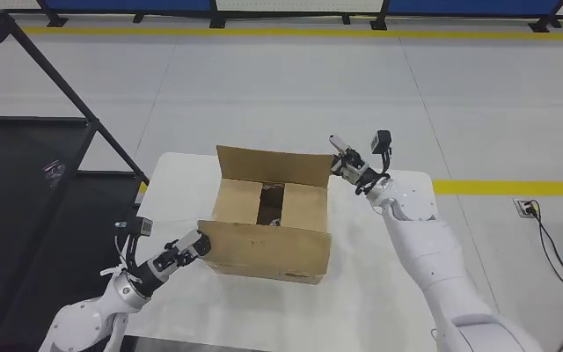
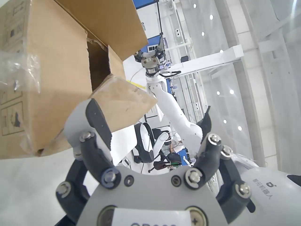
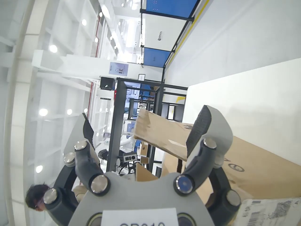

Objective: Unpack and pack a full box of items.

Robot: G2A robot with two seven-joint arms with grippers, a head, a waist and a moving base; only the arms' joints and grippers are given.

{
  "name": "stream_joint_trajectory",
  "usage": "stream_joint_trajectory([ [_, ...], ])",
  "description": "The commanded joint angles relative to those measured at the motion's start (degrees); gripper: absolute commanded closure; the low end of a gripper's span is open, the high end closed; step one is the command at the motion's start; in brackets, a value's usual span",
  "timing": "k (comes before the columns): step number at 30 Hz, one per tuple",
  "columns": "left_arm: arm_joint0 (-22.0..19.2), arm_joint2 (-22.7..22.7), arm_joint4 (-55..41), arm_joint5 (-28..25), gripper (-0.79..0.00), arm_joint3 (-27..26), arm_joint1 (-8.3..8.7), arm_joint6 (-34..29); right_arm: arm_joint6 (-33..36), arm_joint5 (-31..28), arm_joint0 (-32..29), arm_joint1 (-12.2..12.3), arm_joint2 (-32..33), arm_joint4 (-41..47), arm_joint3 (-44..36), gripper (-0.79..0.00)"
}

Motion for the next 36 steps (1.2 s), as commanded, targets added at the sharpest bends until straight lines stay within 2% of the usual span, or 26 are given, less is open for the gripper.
stream_joint_trajectory([
  [1, -0.2, 1.1, 2.2, -0.2, -0.785, -0.4, -0.12, 2.3, 1.7, -0.4, -1.4, 0.6, 0.8, 0.4, -2.9, -0.785],
  [3, -0.4, 2.3, 3.6, 0.1, -0.785, -0.6, -0.29, 4.3, 3.8, 0.0, -3.7, 1.3, 1.6, 0.2, -7.3, -0.785],
  [7, -1.0, 4.8, 9.3, -0.3, -0.785, -0.9, -0.61, 9.3, 7.7, 4.5, -9.5, 2.7, 3.1, -1.0, -19.3, -0.785],
  [12, -2.1, 7.7, 14.3, 0.4, -0.785, -0.7, -1.05, 14.5, 12.8, 14.1, -16.7, 4.3, 4.1, -4.0, -33.7, -0.785],
  [17, -3.5, 10.1, 15.9, 1.1, -0.785, 0.0, -1.43, 16.7, 15.3, 21.3, -20.5, 5.3, 3.6, -6.3, -41.8, -0.785],
  [20, -4.4, 11.1, 16.3, 1.8, -0.785, 0.4, -1.60, 17.2, 15.3, 23.9, -21.5, 5.5, 2.8, -6.4, -43.6, -0.785],
  [27, -6.9, 13.1, 17.4, 3.1, -0.785, 2.5, -1.96, 18.0, 9.2, 28.2, -21.4, 5.3, 0.5, -4.8, -44.2, -0.785],
  [36, -9.2, 15.8, 20.9, 3.1, -0.785, 3.8, -2.60, 22.2, 9.8, 30.8, -17.9, 4.9, -4.1, -2.6, -39.2, -0.785],
])
